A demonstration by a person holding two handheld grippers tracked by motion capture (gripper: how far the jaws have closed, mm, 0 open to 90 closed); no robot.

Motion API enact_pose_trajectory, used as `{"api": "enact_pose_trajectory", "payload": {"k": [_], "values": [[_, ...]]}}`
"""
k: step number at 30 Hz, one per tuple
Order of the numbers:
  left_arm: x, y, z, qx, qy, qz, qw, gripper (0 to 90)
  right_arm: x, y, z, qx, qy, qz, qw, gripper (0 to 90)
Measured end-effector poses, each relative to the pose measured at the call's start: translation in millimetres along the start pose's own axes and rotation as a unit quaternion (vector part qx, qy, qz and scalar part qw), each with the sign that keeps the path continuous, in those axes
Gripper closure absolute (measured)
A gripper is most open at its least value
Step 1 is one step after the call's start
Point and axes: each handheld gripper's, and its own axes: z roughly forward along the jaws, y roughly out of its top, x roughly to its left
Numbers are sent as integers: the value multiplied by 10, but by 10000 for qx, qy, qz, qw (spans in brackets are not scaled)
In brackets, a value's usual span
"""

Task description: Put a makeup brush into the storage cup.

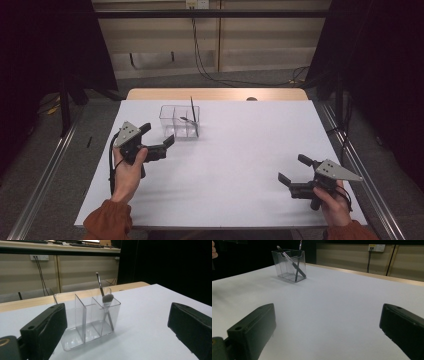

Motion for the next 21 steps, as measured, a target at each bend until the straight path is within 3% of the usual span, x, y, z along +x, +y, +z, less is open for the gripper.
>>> {"api": "enact_pose_trajectory", "payload": {"k": [6, 9, 16, 21], "values": [[-63, -43, -143, 0, -121, 23, 9999, 18, 0, -3, -3, 12, -3, -6, 10000, 4], [-69, -72, -198, 31, -104, 155, 9998, 19, 0, -3, -7, 5, -3, 7, 10000, 4], [-29, -148, -322, 60, -45, 141, 9999, 18, -1, -4, -16, 9, -17, -2, 10000, 4], [-76, -180, -399, 47, -83, 223, 9997, 19, 1, -7, -26, -1, -34, -3, 10000, 4]]}}
